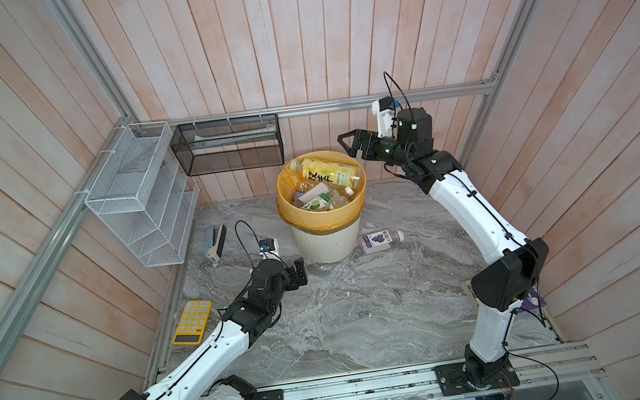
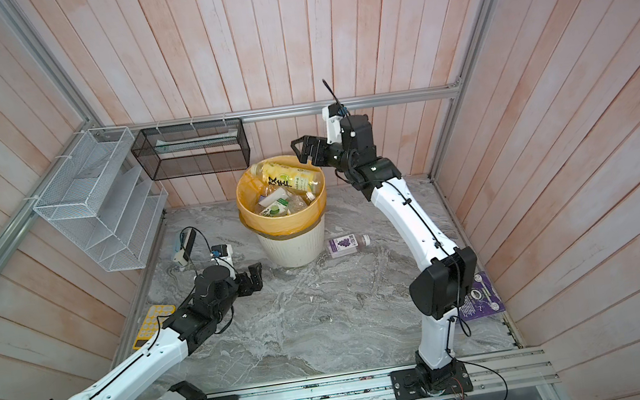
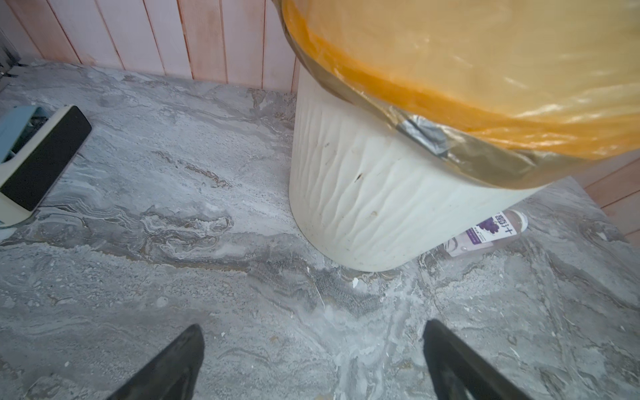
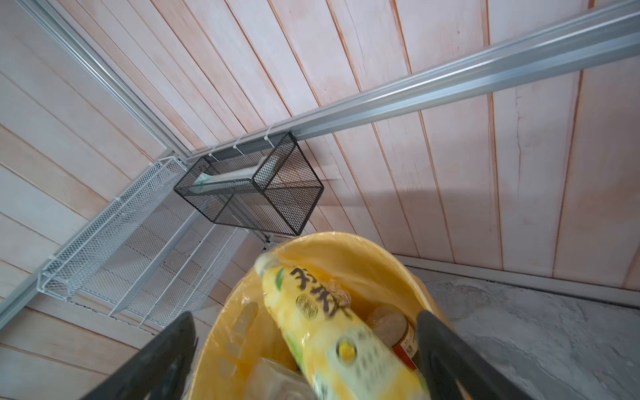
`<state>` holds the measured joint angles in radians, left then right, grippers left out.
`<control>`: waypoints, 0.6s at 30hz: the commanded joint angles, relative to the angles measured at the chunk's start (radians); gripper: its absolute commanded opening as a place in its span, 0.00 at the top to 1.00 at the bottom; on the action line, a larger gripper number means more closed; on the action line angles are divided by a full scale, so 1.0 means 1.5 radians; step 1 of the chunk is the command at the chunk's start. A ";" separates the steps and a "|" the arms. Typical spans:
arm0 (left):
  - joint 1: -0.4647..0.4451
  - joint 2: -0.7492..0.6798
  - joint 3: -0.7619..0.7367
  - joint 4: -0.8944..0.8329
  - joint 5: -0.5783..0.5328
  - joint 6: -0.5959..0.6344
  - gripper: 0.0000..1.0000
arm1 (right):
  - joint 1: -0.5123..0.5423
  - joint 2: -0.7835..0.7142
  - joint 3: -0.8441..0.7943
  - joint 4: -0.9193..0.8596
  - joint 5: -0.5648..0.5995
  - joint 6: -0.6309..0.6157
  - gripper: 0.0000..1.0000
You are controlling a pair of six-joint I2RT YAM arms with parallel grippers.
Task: Throw the plastic bottles in the bin
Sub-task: 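Lift the yellow tea bottle over the bin and open the right gripper, then lower the right gripper onto the purple grape-juice bottle and grasp it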
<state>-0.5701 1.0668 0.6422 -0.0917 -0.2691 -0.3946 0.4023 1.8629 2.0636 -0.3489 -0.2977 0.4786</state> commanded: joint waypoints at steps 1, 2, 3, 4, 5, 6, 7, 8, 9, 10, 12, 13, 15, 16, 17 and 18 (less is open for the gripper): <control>0.003 0.002 0.027 -0.017 0.016 -0.004 0.00 | -0.003 -0.024 0.010 -0.067 0.049 -0.040 0.00; 0.003 0.001 0.028 -0.016 0.015 -0.003 0.00 | -0.003 -0.036 -0.002 -0.064 0.058 -0.045 0.00; 0.003 -0.003 0.026 -0.015 0.014 -0.003 0.00 | -0.006 -0.051 -0.022 -0.058 0.067 -0.051 0.01; 0.004 -0.006 0.025 -0.013 0.012 -0.003 0.01 | -0.007 -0.066 -0.041 -0.053 0.078 -0.055 0.01; 0.004 -0.009 0.023 -0.011 0.012 -0.002 0.00 | -0.011 -0.079 -0.059 -0.049 0.090 -0.060 0.00; 0.003 -0.013 0.022 -0.009 0.011 -0.001 0.01 | -0.015 -0.092 -0.082 -0.043 0.102 -0.066 0.00; 0.002 -0.016 0.020 -0.008 0.010 -0.001 0.00 | -0.022 -0.106 -0.106 -0.035 0.109 -0.072 0.00; 0.003 -0.019 0.020 -0.008 0.010 0.001 0.00 | -0.028 -0.115 -0.129 -0.029 0.112 -0.076 0.00; 0.003 -0.023 0.019 -0.007 0.009 0.002 0.00 | -0.038 -0.124 -0.156 -0.025 0.117 -0.078 0.00; 0.003 -0.026 0.019 -0.005 0.008 0.005 0.00 | -0.050 -0.134 -0.184 -0.023 0.120 -0.076 0.00; 0.003 -0.034 0.015 -0.004 0.010 0.013 0.00 | -0.073 -0.157 -0.256 -0.002 0.122 -0.071 0.00; 0.002 -0.040 0.010 0.000 0.014 0.021 0.01 | -0.086 -0.173 -0.310 0.021 0.125 -0.065 0.01; -0.003 -0.049 0.001 0.011 0.016 0.026 0.00 | -0.111 -0.198 -0.408 0.066 0.120 -0.041 0.00; -0.006 -0.051 -0.003 0.015 0.017 0.028 0.00 | -0.124 -0.204 -0.458 0.086 0.108 -0.027 0.00; -0.011 -0.052 -0.005 0.018 0.017 0.032 0.00 | -0.132 -0.207 -0.490 0.099 0.100 -0.016 0.00; -0.018 -0.051 -0.007 0.020 0.013 0.036 0.00 | -0.137 -0.207 -0.525 0.107 0.100 -0.004 0.00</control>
<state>-0.5793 1.0027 0.6495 -0.0872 -0.2623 -0.3733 0.2157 1.5455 1.3876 -0.2481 -0.1467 0.4202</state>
